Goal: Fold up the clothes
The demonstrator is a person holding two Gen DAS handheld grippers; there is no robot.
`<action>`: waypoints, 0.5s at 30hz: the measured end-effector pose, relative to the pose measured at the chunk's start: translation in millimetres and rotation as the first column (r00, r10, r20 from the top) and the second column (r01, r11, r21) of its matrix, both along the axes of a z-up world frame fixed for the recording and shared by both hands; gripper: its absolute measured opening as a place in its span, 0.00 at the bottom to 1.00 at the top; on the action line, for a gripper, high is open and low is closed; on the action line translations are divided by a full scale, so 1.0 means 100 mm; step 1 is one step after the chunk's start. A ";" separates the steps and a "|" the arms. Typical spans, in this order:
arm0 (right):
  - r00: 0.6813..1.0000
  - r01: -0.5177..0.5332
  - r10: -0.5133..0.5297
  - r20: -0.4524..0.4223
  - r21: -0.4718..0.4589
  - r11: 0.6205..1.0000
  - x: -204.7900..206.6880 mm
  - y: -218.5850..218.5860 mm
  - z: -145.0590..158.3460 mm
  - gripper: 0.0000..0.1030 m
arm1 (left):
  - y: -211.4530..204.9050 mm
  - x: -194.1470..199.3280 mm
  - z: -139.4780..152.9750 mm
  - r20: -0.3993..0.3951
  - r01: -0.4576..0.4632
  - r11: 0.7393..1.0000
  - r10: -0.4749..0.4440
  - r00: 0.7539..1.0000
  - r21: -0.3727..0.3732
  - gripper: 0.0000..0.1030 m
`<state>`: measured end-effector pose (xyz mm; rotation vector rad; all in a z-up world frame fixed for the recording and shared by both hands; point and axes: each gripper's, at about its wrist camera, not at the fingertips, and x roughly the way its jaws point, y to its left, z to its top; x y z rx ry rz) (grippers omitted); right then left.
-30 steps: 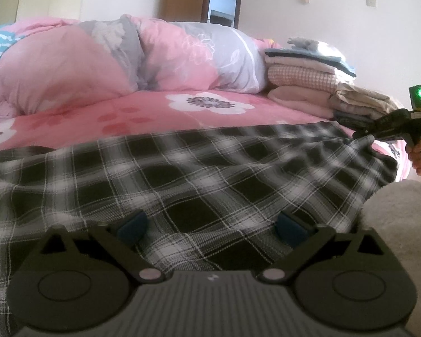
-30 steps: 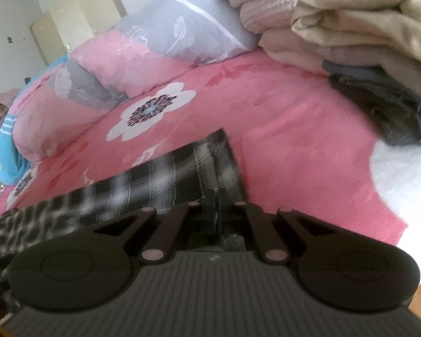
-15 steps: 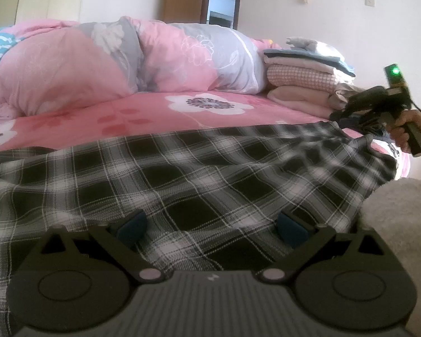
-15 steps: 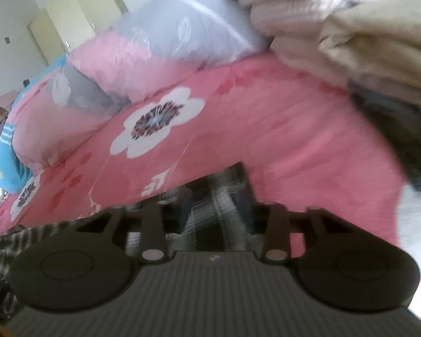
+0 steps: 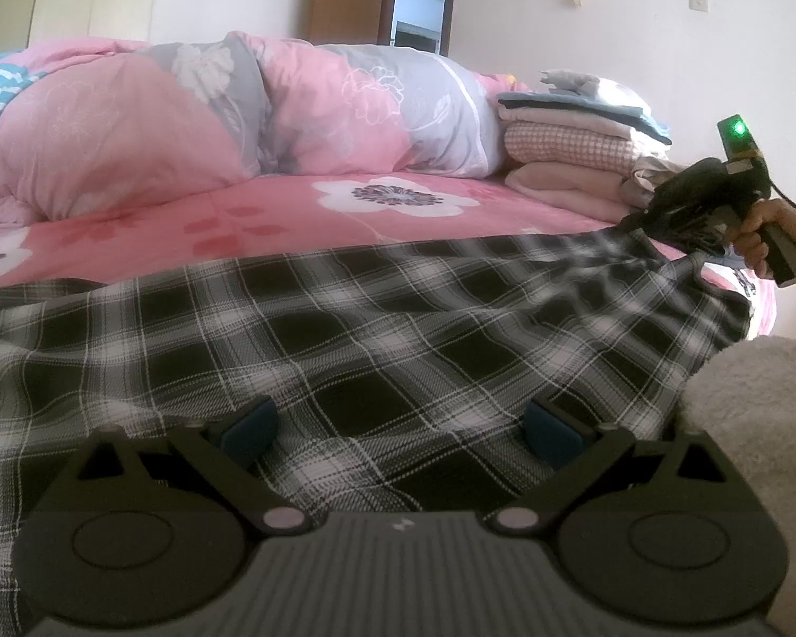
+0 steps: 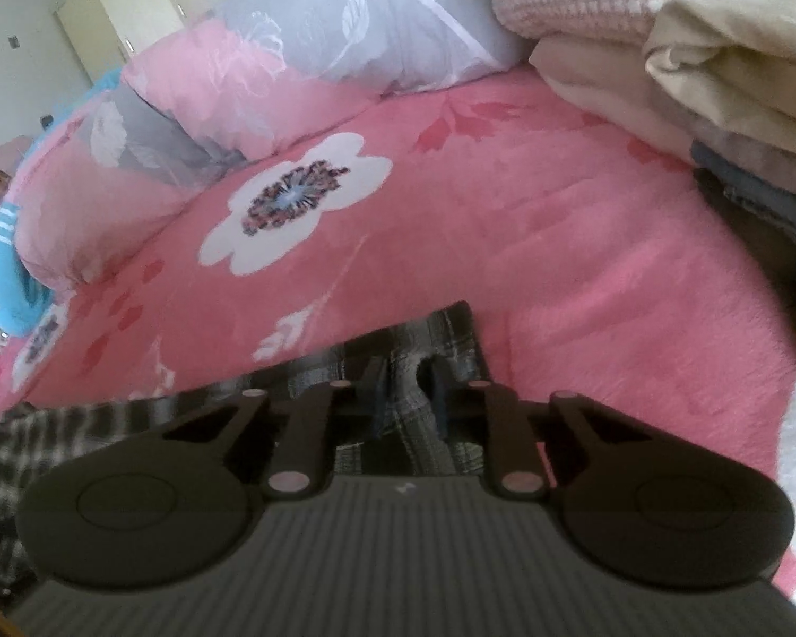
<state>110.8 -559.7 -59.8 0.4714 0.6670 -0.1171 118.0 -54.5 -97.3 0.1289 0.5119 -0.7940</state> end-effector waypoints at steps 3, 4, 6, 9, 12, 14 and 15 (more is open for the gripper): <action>1.000 -0.018 0.018 -0.005 0.012 1.000 -0.02 0.02 0.02 0.17 | 0.00 0.00 0.00 0.000 0.000 1.000 0.000 1.000 0.000 0.97; 1.000 -0.026 0.026 -0.009 0.024 0.999 0.00 0.02 0.01 0.17 | 0.00 0.00 0.00 0.000 0.000 1.000 0.000 1.000 0.000 0.97; 0.999 -0.042 0.043 -0.016 0.046 0.998 0.02 0.03 -0.02 0.17 | 0.00 0.00 0.00 0.000 0.001 1.000 -0.001 1.000 0.001 0.97; 0.998 -0.046 0.048 -0.029 0.067 0.997 0.09 -0.01 -0.09 0.17 | 0.00 0.00 0.01 0.000 0.001 1.000 -0.001 1.000 0.001 0.97; 0.999 -0.038 0.043 -0.032 0.135 0.990 0.16 -0.12 -0.20 0.18 | 0.00 0.00 0.01 0.000 0.001 1.000 -0.001 1.000 0.001 0.97; 1.000 -0.029 0.028 0.004 0.213 0.977 0.14 -0.20 -0.25 0.20 | 0.00 0.00 0.00 0.001 0.001 1.000 -0.001 1.000 0.001 0.97; 0.999 -0.028 0.022 0.027 0.245 0.969 0.13 -0.24 -0.27 0.20 | 0.00 0.01 0.00 0.001 0.001 1.000 -0.001 1.000 0.001 0.97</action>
